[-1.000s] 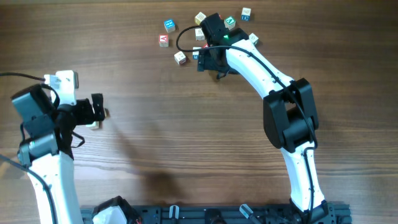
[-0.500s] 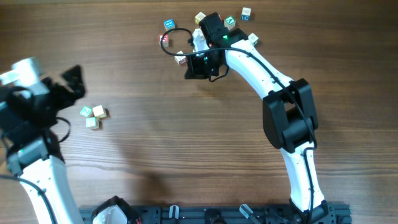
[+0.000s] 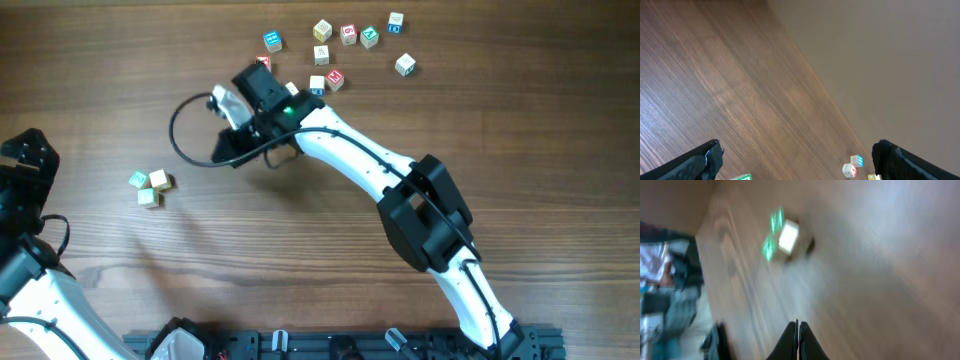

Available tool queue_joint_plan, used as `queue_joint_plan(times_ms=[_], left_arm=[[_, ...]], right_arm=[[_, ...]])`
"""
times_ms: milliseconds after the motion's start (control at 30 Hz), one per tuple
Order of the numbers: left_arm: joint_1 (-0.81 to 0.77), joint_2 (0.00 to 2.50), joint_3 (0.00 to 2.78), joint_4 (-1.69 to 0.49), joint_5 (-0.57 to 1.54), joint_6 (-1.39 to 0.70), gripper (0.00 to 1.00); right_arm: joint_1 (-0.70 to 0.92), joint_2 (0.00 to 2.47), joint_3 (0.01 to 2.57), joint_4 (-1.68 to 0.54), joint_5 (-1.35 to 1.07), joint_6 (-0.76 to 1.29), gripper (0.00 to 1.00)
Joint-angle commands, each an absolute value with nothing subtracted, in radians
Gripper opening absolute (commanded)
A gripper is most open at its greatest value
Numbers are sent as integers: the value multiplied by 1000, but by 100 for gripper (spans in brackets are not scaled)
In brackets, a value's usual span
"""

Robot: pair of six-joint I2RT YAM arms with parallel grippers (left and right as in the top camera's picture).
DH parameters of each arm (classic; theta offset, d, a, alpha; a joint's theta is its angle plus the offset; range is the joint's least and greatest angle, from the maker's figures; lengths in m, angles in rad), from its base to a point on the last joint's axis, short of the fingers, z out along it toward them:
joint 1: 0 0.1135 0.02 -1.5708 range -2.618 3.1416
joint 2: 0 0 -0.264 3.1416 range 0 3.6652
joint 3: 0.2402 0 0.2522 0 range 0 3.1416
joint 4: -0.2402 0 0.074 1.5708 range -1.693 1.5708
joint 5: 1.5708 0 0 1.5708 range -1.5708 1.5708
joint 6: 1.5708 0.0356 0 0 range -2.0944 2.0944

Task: Form a circle

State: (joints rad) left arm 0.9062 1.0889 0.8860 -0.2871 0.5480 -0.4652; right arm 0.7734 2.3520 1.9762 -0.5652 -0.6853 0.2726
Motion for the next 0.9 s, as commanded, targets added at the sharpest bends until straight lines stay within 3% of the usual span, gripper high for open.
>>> queue_joint_plan(times_ms=[0, 33, 100, 167, 300, 500, 867], left_arm=[[912, 1077, 896, -331, 552, -462, 98], [912, 1078, 896, -361, 549, -426, 83], [912, 1085, 896, -449, 532, -377, 34], [912, 1097, 896, -552, 530, -352, 5], [913, 1122, 896, -726, 521, -343, 4], [913, 1213, 890, -756, 488, -349, 4], [913, 1381, 635, -529, 609, -396, 4]], right_arm=[[797, 2315, 2010, -420, -527, 531, 4], [804, 2315, 2010, -410, -492, 559, 4], [810, 2315, 2010, -422, -423, 556, 4], [803, 2315, 2010, -459, -374, 557, 4], [764, 2315, 2010, -537, -359, 561, 4], [729, 2315, 2008, -677, -232, 557, 4], [718, 2315, 1955, -825, 326, 550, 8]])
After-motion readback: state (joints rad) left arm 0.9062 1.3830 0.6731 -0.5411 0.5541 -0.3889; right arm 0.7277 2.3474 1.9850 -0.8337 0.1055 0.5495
